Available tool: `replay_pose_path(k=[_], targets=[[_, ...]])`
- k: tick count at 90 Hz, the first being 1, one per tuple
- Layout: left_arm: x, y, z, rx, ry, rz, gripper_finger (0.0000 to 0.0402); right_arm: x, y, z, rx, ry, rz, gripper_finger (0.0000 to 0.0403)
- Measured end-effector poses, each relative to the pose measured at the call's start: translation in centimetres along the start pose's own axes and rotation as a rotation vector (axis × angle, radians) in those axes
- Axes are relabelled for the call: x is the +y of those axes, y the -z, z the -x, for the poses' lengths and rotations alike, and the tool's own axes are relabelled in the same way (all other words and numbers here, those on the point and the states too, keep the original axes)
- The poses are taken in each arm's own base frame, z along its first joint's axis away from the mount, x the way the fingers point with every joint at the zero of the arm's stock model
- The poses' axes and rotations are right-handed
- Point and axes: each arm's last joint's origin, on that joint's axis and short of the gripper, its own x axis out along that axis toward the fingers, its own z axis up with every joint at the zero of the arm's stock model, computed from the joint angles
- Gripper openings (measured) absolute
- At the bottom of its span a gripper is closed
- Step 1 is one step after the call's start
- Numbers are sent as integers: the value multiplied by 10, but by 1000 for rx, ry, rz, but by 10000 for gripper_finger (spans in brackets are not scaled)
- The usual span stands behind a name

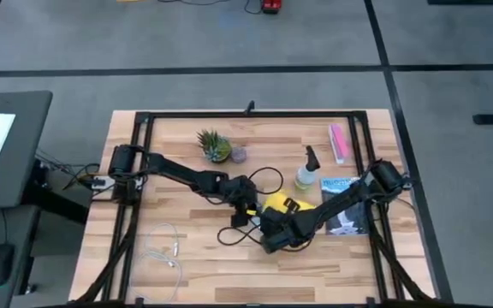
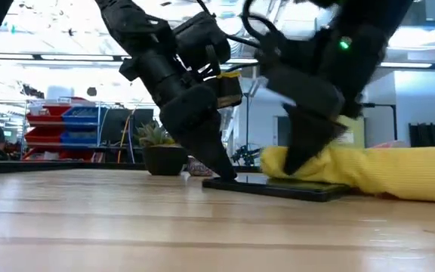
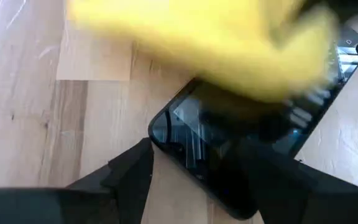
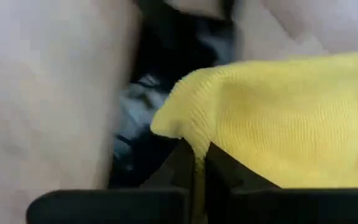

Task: Apply microfiber cloth
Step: Wipe the front side of the cellphone using the yellow microfiber cloth, then wipe the back side of the cellphone using the yellow microfiber cloth

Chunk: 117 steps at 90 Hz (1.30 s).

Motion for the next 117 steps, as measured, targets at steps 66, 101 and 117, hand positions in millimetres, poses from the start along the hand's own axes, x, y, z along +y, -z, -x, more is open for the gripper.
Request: replay_pose_path(k=[66, 101, 117], targets=[[0, 0, 5, 15, -12, -24, 218, 14, 51, 34, 266, -18, 63, 0], [-24, -21, 56, -89, 44, -502, 219, 7, 71, 67, 166, 137, -47, 0], [-46, -9, 57, -18, 131, -760, 232, 7, 67, 65, 140, 137, -59, 0]])
